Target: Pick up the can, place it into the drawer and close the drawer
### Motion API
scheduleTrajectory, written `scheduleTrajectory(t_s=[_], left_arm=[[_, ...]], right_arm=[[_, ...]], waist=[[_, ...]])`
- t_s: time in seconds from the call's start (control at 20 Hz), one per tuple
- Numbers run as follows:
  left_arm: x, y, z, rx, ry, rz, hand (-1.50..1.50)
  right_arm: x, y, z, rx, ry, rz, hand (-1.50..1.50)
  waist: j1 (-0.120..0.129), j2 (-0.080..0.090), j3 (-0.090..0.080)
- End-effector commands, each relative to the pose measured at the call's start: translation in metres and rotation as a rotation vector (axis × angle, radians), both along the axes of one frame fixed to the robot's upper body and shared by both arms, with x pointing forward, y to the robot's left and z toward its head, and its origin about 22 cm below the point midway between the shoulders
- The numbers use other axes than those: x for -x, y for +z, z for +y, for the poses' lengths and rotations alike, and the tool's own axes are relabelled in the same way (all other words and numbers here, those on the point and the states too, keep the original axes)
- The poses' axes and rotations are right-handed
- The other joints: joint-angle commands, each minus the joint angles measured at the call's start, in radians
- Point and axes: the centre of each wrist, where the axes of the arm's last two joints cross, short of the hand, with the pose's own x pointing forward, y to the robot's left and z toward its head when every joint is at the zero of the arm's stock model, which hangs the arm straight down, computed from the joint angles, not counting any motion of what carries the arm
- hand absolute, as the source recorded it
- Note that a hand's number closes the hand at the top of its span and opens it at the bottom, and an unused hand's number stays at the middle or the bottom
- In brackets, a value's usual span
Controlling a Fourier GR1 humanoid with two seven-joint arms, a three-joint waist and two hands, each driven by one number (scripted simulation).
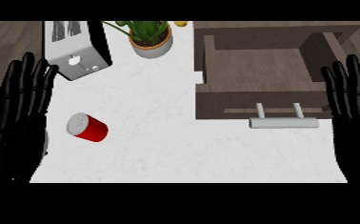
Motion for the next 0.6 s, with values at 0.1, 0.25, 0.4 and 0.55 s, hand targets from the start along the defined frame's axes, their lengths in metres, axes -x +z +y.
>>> scheduleTrajectory(t_s=[0.1,0.25,0.4,0.55], left_arm=[[0.008,0.008,0.009,-0.021,-0.353,-0.025,-1.50],[0.014,0.006,0.000,0.012,-0.696,-0.049,-1.50],[0.015,-0.019,0.052,-0.160,-0.555,0.343,-1.50],[0.025,-0.014,0.090,-0.144,-0.609,0.353,-1.50]], right_arm=[[0.005,0.005,-0.005,-0.016,-0.004,-0.024,-1.50],[0.002,-0.002,0.001,0.013,-0.029,-0.034,-1.50],[0.001,-0.020,-0.011,-0.012,-0.120,0.255,-1.50],[0.017,-0.025,-0.018,-0.012,-0.115,0.312,-1.50]], waist=[[-0.003,-0.004,-0.039],[-0.003,-0.007,-0.042],[0.007,0.003,-0.040],[0.003,-0.002,-0.039]])
